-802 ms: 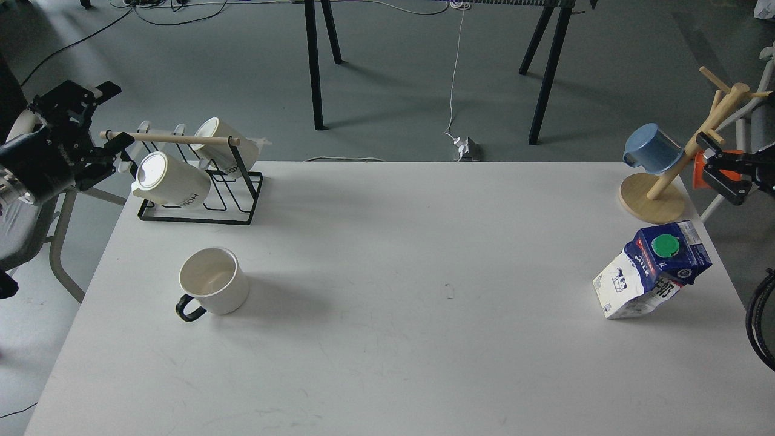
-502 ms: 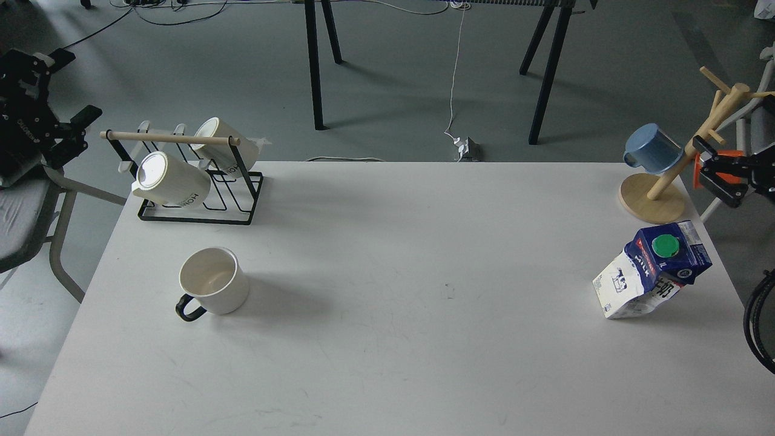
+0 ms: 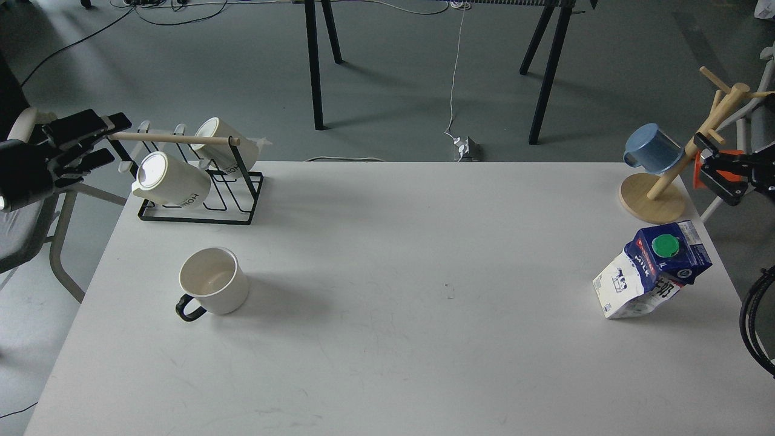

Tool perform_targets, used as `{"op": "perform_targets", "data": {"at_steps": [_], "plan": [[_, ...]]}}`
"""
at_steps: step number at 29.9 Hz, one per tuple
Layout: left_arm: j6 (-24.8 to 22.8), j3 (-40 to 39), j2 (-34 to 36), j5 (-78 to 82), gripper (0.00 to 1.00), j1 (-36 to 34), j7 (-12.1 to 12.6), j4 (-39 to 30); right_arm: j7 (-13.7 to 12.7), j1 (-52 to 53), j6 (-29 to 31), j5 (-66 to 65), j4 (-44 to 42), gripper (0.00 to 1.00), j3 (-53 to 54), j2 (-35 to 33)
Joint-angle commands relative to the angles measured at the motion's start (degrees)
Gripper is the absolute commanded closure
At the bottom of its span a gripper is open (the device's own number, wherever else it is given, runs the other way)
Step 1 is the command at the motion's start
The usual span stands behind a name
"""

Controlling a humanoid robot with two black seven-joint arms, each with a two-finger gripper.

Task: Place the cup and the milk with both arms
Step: 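Extend the left gripper from the rack area toward the white mug, then grasp the white mug rim with the left gripper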

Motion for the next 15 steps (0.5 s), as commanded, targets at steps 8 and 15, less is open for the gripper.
{"op": "perform_targets", "data": {"at_steps": [8,15], "plan": [[0.3,4.5,-1.2,25.8,0.0,2.6,0.0,-4.8,0.0,-0.4,0.0,-0.2,-1.1,0.01,-0.2,-0.2],[3.1,6.3,-4.0,26.9,0.0,2.8,0.0,-4.5,0.0,-0.9,0.0,-0.2,-1.2,0.01,-0.5,-0.1]]}}
